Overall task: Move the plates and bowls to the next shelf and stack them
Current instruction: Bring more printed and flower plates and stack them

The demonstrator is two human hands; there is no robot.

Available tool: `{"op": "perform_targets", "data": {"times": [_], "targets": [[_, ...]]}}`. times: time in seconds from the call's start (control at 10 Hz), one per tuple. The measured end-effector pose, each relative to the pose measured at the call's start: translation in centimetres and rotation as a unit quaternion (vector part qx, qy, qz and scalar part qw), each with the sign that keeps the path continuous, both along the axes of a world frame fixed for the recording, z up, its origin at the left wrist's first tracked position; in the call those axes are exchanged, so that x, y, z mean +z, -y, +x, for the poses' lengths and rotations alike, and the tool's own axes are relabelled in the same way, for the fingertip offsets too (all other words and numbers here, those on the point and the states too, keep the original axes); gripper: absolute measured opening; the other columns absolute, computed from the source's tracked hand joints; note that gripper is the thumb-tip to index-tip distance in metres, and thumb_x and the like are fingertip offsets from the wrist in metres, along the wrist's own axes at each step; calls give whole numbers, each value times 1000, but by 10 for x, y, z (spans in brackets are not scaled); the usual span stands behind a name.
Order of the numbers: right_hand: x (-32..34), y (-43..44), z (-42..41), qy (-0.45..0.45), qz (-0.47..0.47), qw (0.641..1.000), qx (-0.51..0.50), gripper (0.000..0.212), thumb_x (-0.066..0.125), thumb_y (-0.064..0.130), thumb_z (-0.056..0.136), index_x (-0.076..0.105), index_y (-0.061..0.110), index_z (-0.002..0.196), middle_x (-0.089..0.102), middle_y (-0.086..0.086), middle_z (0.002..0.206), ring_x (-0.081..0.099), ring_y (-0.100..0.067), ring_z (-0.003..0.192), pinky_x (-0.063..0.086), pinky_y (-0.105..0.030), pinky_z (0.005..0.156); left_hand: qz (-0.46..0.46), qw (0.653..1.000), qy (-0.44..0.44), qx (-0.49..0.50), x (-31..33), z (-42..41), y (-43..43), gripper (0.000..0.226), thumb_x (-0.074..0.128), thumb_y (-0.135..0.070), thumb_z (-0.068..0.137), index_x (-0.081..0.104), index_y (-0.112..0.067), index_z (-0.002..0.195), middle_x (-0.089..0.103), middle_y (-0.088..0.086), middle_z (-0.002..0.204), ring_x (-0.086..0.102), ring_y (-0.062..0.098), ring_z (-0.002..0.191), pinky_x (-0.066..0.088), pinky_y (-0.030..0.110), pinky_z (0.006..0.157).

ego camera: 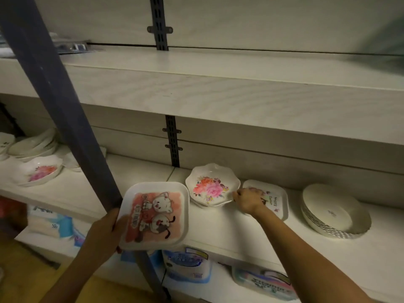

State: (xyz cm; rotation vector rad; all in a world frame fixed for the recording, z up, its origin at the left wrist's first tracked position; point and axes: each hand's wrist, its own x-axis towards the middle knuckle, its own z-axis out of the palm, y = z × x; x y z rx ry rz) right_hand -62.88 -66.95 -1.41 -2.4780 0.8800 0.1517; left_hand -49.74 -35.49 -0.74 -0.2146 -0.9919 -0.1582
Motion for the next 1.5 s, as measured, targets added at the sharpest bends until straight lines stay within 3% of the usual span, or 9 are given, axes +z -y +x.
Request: {"op": "perform_targets", "data": {"times": [0.1, 0.2, 0.3, 0.4, 0.6, 0.7, 1.0, 1.2, 1.5], "targets": [[-9, -1, 17, -23, 19, 999, -23, 43, 30, 27, 99, 56, 1, 119, 58, -19, 127, 55, -32, 116, 44, -31, 90, 60, 998, 17, 9, -19, 0, -13, 46, -7, 7, 95, 38, 7, 87, 41, 21, 71, 36, 37, 58, 24, 30, 45], [-16, -2, 28, -47, 21, 998, -27, 40, 32, 25, 98, 55, 1, 121, 58, -17, 129, 55, -30, 118, 44, -32, 94, 686, 694, 70, 206, 12, -32, -11, 44, -3, -8, 97, 32, 17, 100, 40, 48, 68, 35, 57, 52, 31, 61, 59], [-22, -2, 35, -55, 37, 997, -51, 42, 35, 27, 98, 53, 1, 125, 55, -16, 133, 53, -30, 122, 42, -32, 97, 867, 245, 138, 412, 22, -52, -6, 19, 44, -20, 95, 50, -9, 80, 68, 24, 83, 53, 22, 51, 46, 30, 48], [-31, -5, 38, -61, 45, 995, -70, 43, 36, 30, 97, 52, 2, 126, 54, -17, 133, 51, -31, 123, 43, -33, 98, 885, 235, 19, 402, 33, -60, 8, 24, 49, -15, 92, 51, 3, 108, 65, 26, 88, 56, 22, 58, 50, 30, 56], [-35, -10, 38, -85, 55, 994, -28, 41, 35, 33, 97, 56, 7, 120, 59, -14, 126, 56, -30, 115, 44, -35, 95, 877, 249, 12, 410, 35, -60, 16, 15, 41, -21, 95, 47, -8, 100, 56, 13, 87, 56, 24, 70, 49, 25, 58], [-35, -9, 32, -71, 71, 995, -12, 57, 27, 49, 96, 61, 7, 112, 63, -15, 120, 58, -30, 111, 44, -36, 93, 869, 256, 23, 423, 37, -60, 23, 11, 44, -19, 94, 49, -10, 93, 59, 18, 82, 59, 32, 73, 54, 44, 76], [-16, 27, -56, -36, 55, 997, -40, 50, 27, 44, 97, 64, 12, 108, 64, -13, 114, 58, -27, 96, 46, -36, 89, 872, 342, 87, 338, 21, -60, 98, 22, 40, -21, 97, 43, -22, 75, 60, 1, 73, 61, 14, 57, 50, 23, 47], [4, 49, -139, -1, 85, 991, -105, 46, 33, 43, 97, 56, 28, 60, 60, 8, 73, 58, -18, 78, 45, -31, 78, 857, 392, 135, 306, -2, -73, 184, 31, 38, -16, 98, 49, -5, 125, 58, 1, 81, 56, 8, 56, 41, 12, 31], [15, 56, -212, 33, 81, 984, -158, 46, 36, 39, 97, 52, 29, 56, 53, 11, 65, 45, -3, 56, 38, -23, 64, 880, 362, 145, 272, -42, -81, 278, 34, 37, -16, 98, 47, -1, 127, 61, 23, 117, 66, 36, 86, 52, 30, 49]]}}
